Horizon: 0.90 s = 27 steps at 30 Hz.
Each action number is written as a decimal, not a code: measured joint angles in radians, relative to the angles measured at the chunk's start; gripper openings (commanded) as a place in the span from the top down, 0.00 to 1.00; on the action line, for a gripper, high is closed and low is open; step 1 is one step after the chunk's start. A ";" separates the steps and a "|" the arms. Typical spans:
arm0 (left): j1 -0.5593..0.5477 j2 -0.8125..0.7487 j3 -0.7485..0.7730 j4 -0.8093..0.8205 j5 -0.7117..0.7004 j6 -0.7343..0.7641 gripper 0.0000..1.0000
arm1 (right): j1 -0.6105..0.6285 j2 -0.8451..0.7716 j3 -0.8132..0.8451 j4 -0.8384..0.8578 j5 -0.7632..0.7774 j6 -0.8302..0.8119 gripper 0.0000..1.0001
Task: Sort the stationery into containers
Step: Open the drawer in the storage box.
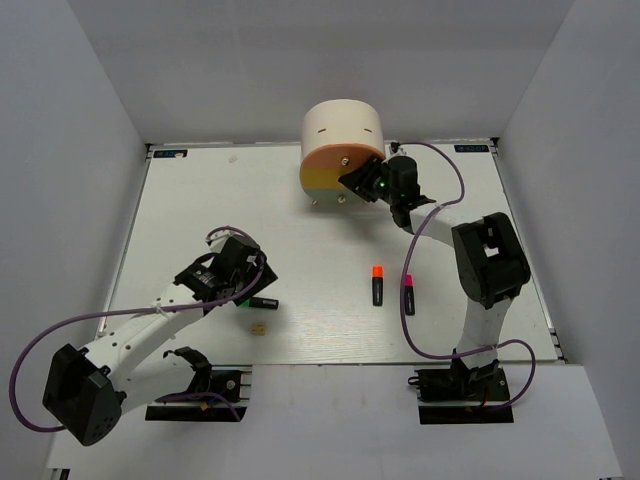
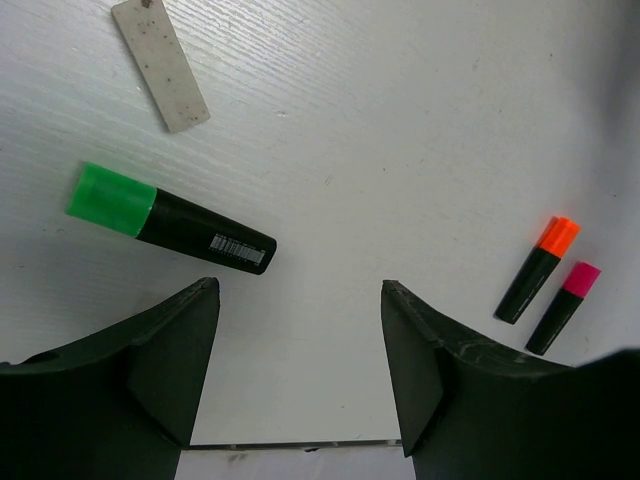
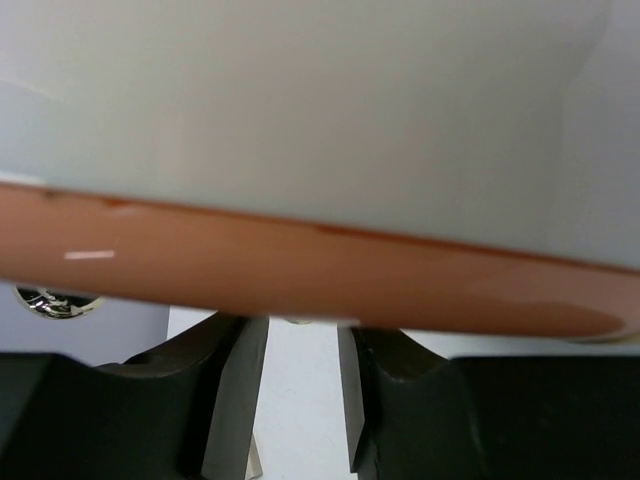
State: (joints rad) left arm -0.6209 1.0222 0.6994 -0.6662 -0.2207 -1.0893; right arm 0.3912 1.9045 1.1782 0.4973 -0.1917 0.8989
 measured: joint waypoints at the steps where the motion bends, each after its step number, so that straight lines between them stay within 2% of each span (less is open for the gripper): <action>1: 0.000 0.002 0.000 0.000 0.000 0.000 0.24 | 0.000 0.000 0.000 0.000 0.002 0.002 0.66; 7: 0.000 0.011 0.000 0.000 0.000 -0.003 0.24 | 0.002 0.000 -0.005 0.006 0.005 0.008 0.72; 18: 0.000 0.102 0.002 0.035 -0.027 -0.007 0.23 | 0.001 -0.175 -0.233 0.054 -0.018 0.006 0.72; 23: 0.003 0.158 0.030 0.020 -0.083 0.006 0.20 | 0.001 -0.203 -0.266 0.057 -0.021 -0.002 0.72; 27: 0.006 0.172 0.075 0.015 -0.140 0.028 0.19 | 0.001 -0.233 -0.299 0.059 -0.025 -0.009 0.67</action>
State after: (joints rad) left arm -0.6151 1.1942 0.7746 -0.6510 -0.3611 -1.0611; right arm 0.3920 1.6718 0.8791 0.5564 -0.2169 0.8898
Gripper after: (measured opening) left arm 0.808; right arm 0.321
